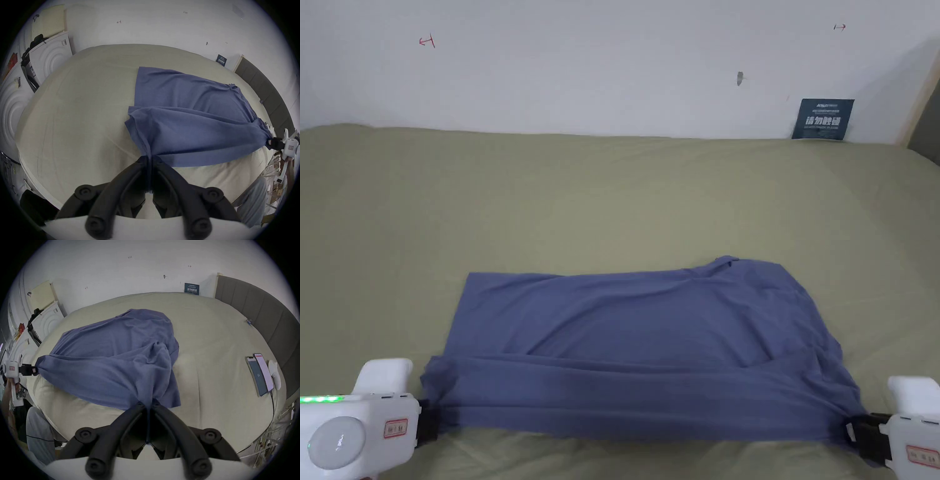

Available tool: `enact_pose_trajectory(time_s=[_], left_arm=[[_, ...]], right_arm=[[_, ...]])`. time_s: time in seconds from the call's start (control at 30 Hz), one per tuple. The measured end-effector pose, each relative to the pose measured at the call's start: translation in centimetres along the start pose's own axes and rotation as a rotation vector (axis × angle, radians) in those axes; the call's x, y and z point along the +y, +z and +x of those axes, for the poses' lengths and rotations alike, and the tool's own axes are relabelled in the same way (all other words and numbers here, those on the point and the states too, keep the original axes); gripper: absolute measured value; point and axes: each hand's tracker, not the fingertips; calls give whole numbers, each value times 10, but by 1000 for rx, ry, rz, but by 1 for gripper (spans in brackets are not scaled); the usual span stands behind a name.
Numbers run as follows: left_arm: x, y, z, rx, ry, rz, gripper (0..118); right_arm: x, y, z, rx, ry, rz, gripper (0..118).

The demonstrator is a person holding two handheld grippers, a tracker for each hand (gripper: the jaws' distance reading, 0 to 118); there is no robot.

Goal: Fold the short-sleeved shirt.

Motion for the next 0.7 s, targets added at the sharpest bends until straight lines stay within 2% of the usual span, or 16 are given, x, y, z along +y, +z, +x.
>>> enact_pose_trajectory(time_s=[0.17,0.2,0.23,0.27,0.3,0.33,0.37,0.4,0.5,0.53,0.57,0.6,0.63,0.67,0.7], left_arm=[[-2,-6,-1,-4,11,-17,7],[-2,-7,-2,-6,15,-13,8],[-2,-6,-2,-16,26,-9,18],[-1,-4,-4,-54,55,-6,49],[-1,-4,-6,-48,57,-10,103],[-1,-3,-6,-41,57,-11,118],[-2,2,-4,-20,53,0,114],[4,16,-3,1,37,60,107],[14,16,-2,7,15,96,104],[18,12,-2,3,9,109,97],[24,9,-1,4,7,116,80],[31,7,0,11,12,138,39],[41,12,7,8,13,146,4],[52,9,10,8,12,146,1],[62,1,11,20,12,143,1]], right_arm=[[-6,-10,3,-1,-7,-29,2],[-6,-11,4,2,-14,-27,6],[-6,-12,4,4,-29,-27,21],[-6,-9,3,-11,-39,-30,52],[-6,-8,3,-24,-40,-31,106],[-6,-5,3,-25,-38,-30,117],[-4,4,4,-3,-10,20,111],[2,13,7,-21,-23,30,108],[25,24,13,-29,-60,108,108],[27,22,5,-37,-55,123,107],[35,21,2,-41,-52,130,100],[43,21,1,-53,-50,152,77],[54,20,0,-64,-32,180,44],[55,17,-9,-78,-7,195,4],[63,12,-13,-82,-5,191,0]])
